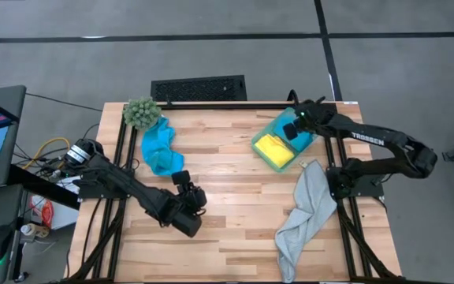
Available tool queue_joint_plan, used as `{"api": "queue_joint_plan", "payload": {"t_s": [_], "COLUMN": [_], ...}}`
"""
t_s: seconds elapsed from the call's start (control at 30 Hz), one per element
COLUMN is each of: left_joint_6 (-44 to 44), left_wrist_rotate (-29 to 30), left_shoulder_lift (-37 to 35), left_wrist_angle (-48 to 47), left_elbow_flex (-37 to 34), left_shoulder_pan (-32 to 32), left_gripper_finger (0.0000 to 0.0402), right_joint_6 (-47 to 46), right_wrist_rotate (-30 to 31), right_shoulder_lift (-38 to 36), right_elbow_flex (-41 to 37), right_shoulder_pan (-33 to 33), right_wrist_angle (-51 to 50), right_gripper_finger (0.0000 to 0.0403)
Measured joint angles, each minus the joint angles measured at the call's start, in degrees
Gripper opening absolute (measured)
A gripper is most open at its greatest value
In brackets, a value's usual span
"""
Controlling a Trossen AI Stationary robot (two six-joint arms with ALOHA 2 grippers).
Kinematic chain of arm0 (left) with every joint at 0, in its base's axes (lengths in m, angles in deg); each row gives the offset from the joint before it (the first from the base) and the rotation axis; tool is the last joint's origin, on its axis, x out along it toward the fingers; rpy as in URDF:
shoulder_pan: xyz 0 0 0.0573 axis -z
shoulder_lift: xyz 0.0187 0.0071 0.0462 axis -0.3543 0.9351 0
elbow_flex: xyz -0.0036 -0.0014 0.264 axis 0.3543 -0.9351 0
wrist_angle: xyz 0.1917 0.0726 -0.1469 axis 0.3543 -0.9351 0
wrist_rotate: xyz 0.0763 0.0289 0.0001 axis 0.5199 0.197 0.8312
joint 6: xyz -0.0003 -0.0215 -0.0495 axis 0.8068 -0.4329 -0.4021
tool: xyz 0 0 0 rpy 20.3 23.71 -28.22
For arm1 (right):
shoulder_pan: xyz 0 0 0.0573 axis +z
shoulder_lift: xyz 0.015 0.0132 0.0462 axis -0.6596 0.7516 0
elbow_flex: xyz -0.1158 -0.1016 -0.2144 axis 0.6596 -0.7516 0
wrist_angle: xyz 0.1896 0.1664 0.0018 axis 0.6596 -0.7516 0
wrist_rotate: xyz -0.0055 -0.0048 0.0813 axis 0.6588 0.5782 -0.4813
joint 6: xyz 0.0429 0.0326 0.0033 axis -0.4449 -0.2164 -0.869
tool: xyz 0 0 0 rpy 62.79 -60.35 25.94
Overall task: Fold microfiber towels
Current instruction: Put the right blue towel into the blue bin
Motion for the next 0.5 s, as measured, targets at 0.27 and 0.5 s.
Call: {"api": "queue_joint_plan", "payload": {"t_s": [0.27, 0.5], "left_joint_6": [0.08, 0.10], "left_wrist_rotate": [0.11, 0.86], "left_shoulder_lift": [0.00, 0.00], "left_wrist_angle": [0.00, -0.13], "left_elbow_flex": [0.00, 0.02], "left_shoulder_pan": [-0.59, -0.57], "left_gripper_finger": [0.0146, 0.0146], "right_joint_6": [1.11, 2.11], "right_wrist_rotate": [-1.57, -1.49], "right_shoulder_lift": [9.63, 20.42], "right_elbow_flex": [-1.17, -0.86], "right_shoulder_pan": [0.06, -4.01], "right_wrist_angle": [9.47, 11.14], "right_gripper_finger": [0.0087, 0.0076]}}
